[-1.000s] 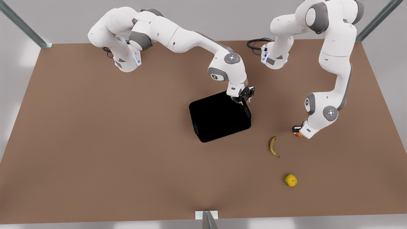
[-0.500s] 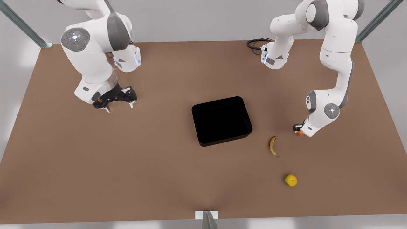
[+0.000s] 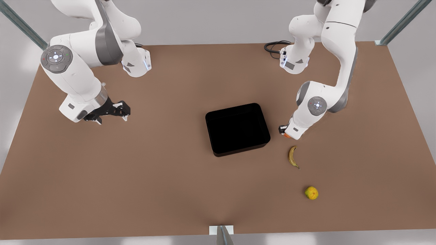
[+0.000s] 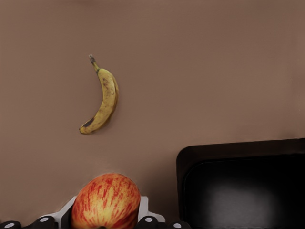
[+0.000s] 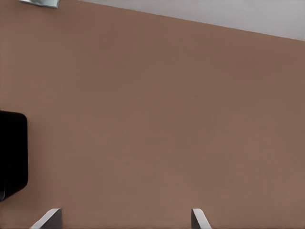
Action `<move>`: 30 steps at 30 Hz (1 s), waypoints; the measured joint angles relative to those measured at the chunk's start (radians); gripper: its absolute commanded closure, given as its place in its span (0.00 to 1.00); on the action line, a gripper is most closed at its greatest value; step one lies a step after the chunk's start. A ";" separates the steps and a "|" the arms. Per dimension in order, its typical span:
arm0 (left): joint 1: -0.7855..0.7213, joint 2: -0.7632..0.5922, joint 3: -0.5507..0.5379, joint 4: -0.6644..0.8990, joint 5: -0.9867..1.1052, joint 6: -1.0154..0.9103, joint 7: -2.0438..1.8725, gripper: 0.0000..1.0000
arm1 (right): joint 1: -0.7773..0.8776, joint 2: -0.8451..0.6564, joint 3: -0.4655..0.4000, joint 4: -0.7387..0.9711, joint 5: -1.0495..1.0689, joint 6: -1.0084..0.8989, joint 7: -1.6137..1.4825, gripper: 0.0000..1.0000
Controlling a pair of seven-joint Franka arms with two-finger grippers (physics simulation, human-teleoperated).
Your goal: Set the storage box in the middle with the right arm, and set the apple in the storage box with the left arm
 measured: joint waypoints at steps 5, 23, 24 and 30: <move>-0.263 0.039 0.015 0.117 -0.080 -0.011 -0.250 0.32 | -0.002 0.000 0.001 0.008 0.000 0.000 0.007 0.00; -0.357 -0.105 0.329 0.243 -0.131 -0.285 -0.152 0.00 | -0.002 0.002 0.001 0.016 0.001 0.002 0.007 0.00; -0.285 -0.104 0.329 0.310 -0.118 -0.366 -0.092 0.00 | -0.003 0.002 0.001 0.016 0.002 0.003 0.008 0.00; -0.056 -0.110 0.458 0.440 -0.049 -0.537 0.365 0.00 | -0.001 0.002 0.001 0.016 0.002 0.003 0.008 0.00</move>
